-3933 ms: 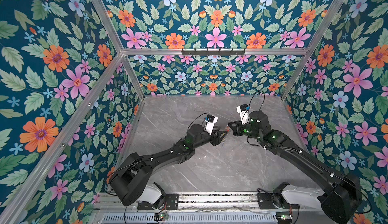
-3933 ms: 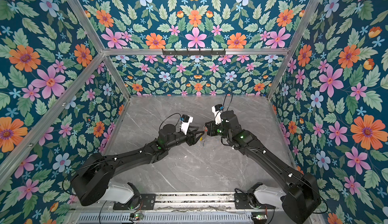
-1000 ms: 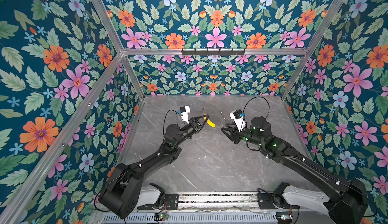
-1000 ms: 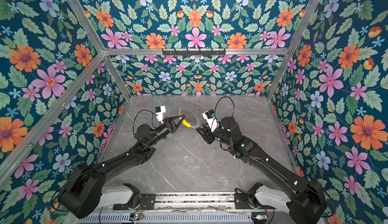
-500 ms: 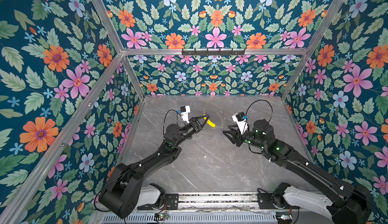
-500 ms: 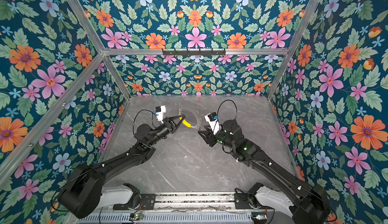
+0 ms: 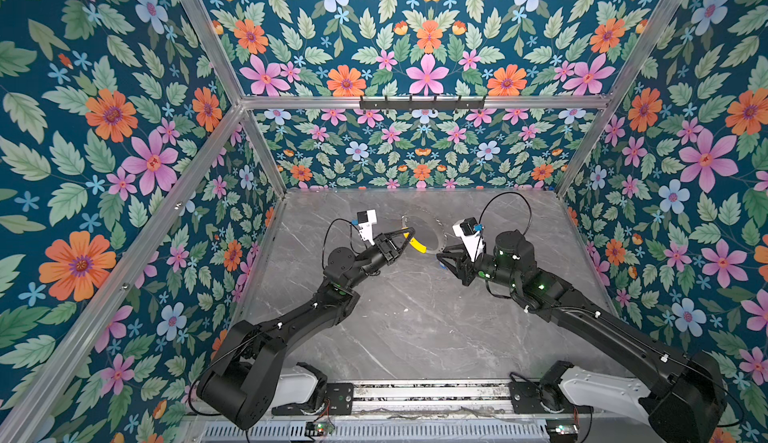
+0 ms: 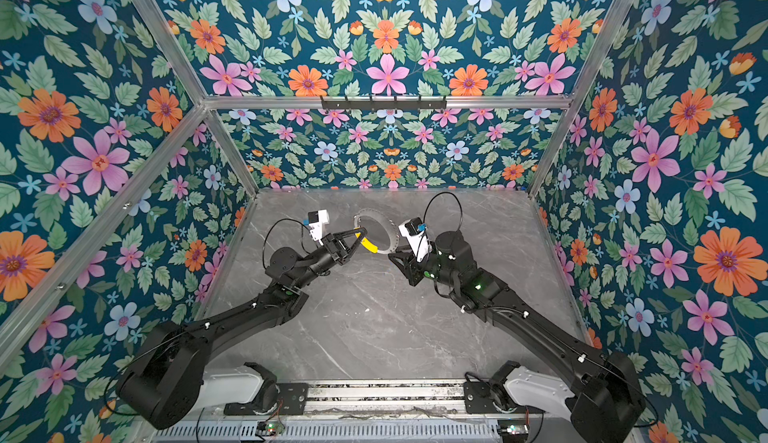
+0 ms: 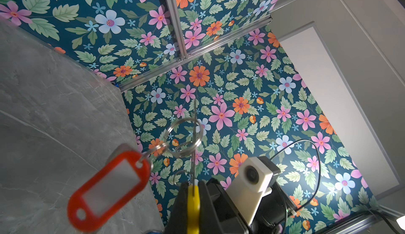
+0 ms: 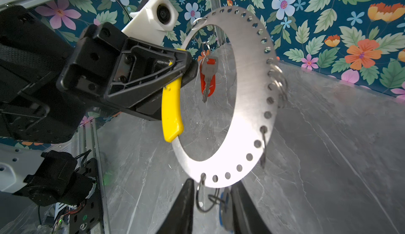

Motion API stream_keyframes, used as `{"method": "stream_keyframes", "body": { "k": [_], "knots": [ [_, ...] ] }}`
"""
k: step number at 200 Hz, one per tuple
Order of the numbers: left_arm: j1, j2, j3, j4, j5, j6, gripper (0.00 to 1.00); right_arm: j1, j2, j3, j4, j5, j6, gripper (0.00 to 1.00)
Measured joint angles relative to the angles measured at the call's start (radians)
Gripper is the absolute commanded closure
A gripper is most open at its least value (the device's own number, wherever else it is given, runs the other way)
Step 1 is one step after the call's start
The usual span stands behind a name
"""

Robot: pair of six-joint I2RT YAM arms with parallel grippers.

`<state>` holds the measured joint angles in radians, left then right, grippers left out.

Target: Remove the keys from the keyring

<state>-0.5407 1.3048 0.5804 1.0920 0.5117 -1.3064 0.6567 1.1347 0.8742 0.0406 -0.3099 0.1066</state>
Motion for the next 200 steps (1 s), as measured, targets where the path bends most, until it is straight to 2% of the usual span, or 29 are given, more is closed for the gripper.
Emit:
{"method": "stream_keyframes", "body": {
  "k": [37, 69, 151, 160, 169, 175, 200],
  "knots": [
    [0.001, 0.004, -0.002, 0.019, 0.001, -0.002, 1.0, 0.0, 0.003, 0.0, 0.002, -0.001, 0.0, 0.84],
    [0.001, 0.013, -0.01, 0.03, 0.0, -0.011, 1.0, 0.0, 0.007, -0.006, 0.008, -0.006, 0.0, 1.0],
    [0.006, 0.008, 0.018, -0.025, -0.002, -0.053, 1.0, 0.003, -0.054, -0.024, 0.006, 0.001, 0.022, 1.0],
    [0.005, 0.011, 0.027, -0.035, 0.003, -0.06, 0.91, 0.003, -0.067, -0.023, 0.002, 0.002, 0.022, 1.0],
    [0.004, 0.017, 0.034, -0.043, 0.006, -0.074, 0.74, 0.003, -0.078, -0.023, -0.005, 0.004, 0.023, 1.0],
    [0.003, 0.02, 0.035, -0.046, 0.007, -0.078, 0.66, 0.003, -0.084, -0.023, -0.011, 0.004, 0.026, 1.0],
    [0.009, 0.021, 0.02, -0.093, -0.045, -0.091, 0.54, 0.004, -0.106, -0.021, -0.039, 0.0, 0.045, 1.0]
  ]
}}
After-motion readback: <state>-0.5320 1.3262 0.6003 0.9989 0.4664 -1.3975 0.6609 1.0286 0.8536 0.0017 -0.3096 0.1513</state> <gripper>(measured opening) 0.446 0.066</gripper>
